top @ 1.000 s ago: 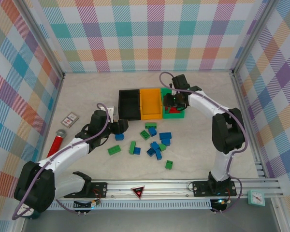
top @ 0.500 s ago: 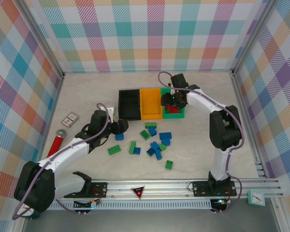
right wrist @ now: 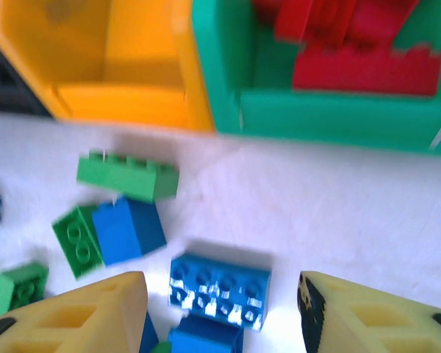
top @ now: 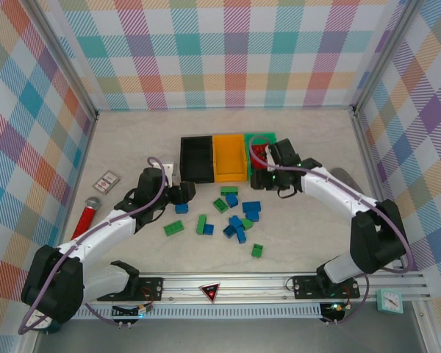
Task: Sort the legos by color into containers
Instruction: Pick up the lego from the center of the table.
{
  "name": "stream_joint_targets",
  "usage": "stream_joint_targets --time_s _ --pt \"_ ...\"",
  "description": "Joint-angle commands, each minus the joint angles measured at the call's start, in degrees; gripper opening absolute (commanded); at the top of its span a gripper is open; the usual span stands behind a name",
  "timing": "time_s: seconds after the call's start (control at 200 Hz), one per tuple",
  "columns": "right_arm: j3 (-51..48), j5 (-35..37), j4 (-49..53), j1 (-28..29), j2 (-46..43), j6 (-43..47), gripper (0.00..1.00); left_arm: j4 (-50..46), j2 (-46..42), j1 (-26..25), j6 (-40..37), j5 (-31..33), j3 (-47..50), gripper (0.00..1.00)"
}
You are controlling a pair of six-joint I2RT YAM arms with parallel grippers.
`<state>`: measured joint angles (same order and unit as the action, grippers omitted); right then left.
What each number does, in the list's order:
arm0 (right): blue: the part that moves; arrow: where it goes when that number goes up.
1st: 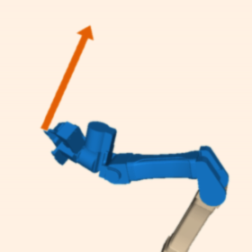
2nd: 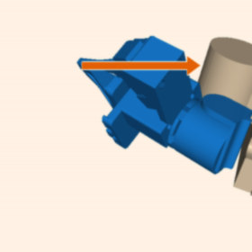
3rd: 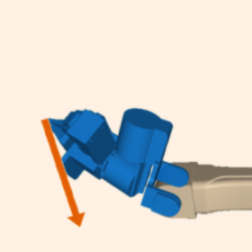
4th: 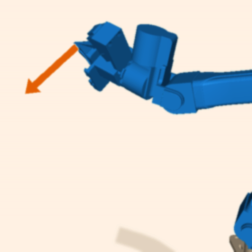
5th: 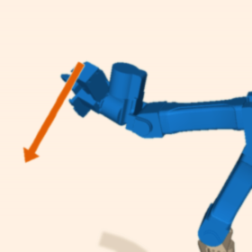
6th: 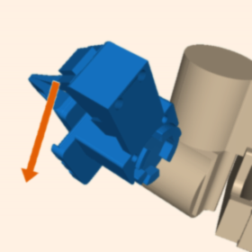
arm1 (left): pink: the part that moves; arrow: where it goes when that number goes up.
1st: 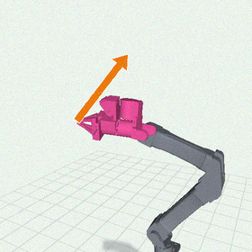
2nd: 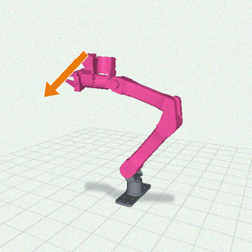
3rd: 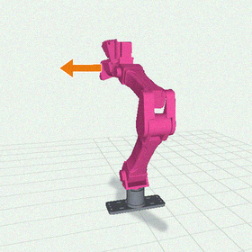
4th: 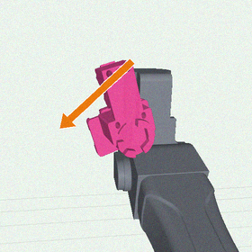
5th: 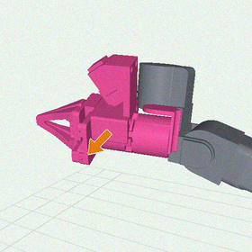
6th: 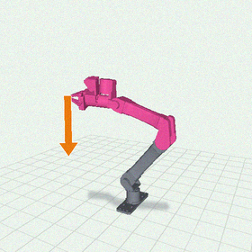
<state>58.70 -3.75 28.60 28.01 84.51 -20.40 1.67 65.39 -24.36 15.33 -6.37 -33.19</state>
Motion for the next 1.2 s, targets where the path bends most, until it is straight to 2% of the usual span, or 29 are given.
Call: stream_joint_targets --time_s 0.0,0.23,0.38,0.61,1.195 --pt "-3.12 -1.26 0.22 2.09 -3.16 -2.12 0.57 0.18 -0.87 -0.73 -0.57 -0.13 -0.74 0.72" --pt "-5.19 0.23 4.08 6.39 -3.67 -2.57 0.58 0.29 -0.88 -0.87 -0.50 -0.22 -0.75 0.72" --pt "-7.15 1.09 3.17 8.30 -3.13 -4.45 0.58 0.22 -0.70 -0.95 -0.57 -0.04 -0.87 0.72" --pt "-7.82 4.75 2.61 11.92 1.50 -6.02 0.58 0.44 -0.16 -1.22 -0.51 -0.21 -0.92 0.72" --pt "-4.58 6.77 1.71 12.50 8.62 -6.79 0.58 0.13 -0.18 -1.30 -0.78 0.31 -1.00 0.72"
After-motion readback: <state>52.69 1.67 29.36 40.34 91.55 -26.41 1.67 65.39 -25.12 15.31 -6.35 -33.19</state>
